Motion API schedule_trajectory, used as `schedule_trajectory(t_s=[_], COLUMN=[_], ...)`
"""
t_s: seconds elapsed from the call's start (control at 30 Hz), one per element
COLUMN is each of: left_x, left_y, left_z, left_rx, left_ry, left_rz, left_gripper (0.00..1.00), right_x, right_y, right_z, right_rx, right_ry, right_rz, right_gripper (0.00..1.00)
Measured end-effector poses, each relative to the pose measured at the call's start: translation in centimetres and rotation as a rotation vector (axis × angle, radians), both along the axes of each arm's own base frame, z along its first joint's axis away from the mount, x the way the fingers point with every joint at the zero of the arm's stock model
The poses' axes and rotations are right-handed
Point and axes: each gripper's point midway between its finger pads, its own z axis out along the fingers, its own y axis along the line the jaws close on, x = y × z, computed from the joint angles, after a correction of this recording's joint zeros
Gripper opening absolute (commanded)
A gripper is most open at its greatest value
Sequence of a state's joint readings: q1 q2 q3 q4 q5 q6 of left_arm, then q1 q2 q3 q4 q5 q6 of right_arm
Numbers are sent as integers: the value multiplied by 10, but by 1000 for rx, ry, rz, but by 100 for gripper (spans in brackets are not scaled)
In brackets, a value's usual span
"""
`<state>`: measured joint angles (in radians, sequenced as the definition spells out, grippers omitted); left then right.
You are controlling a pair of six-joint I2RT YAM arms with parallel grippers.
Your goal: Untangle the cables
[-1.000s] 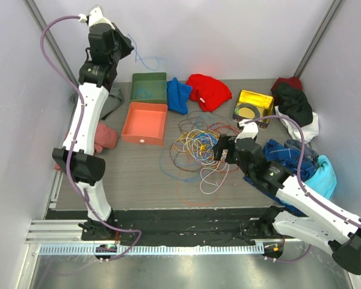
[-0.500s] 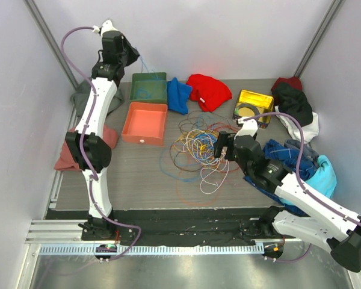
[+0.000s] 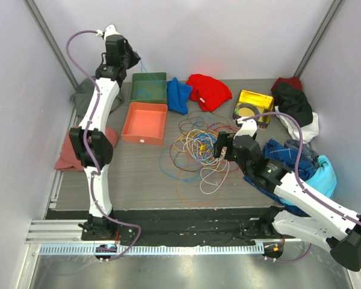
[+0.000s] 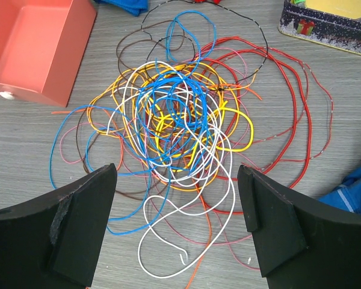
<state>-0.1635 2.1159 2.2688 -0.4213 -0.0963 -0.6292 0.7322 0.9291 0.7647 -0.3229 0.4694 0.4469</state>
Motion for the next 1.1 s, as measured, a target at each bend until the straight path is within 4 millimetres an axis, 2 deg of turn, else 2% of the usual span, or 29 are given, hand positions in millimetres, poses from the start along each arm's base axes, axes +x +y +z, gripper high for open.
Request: schedule_trajectory(t_s=[0.07,0.13,0.2,0.33,0.4,0.5,0.53,0.57,0.63,0.8,0.83,0.93,1.0,1.1], left_x=[16,30,44,57,57,57,58,59,60,57,54,39,23,-18], left_y=[-2,-5,-8,-10,-10,-6,-4,-2,3,10,11,10,7,-3], left_z=[-14,-38,-70,-139,-161,-173,-172,-171,-167,-145,-137,-100,-63,-6], left_rx=[-5,-14,-17,-15,-13,-12,-13,-11,-16,-20,-22,-19,-20,-14], left_ry=[0,26,66,171,214,237,231,227,220,189,181,138,87,5], left_rz=[1,3,1,3,5,12,15,15,25,33,32,24,15,-6], left_gripper=[0,0,0,0,1,21,38,43,51,57,79,81,82,83], right_x=[0,0,0,3,4,6,6,6,6,7,7,6,5,2], right_y=[-1,-2,-2,-2,-1,-1,-1,-1,0,0,0,0,0,1], right_z=[0,0,-1,-4,-7,-13,-15,-16,-19,-18,-18,-15,-11,-3], right_rx=[-1,-5,-9,-23,-34,-50,-54,-58,-63,-63,-61,-53,-38,1], right_ry=[-1,1,2,11,20,35,39,43,49,49,48,42,36,21], right_rz=[-2,-5,-9,-18,-21,-24,-24,-24,-23,-23,-23,-22,-21,-17], right_gripper=[90,90,90,91,90,91,90,90,90,90,91,90,90,90])
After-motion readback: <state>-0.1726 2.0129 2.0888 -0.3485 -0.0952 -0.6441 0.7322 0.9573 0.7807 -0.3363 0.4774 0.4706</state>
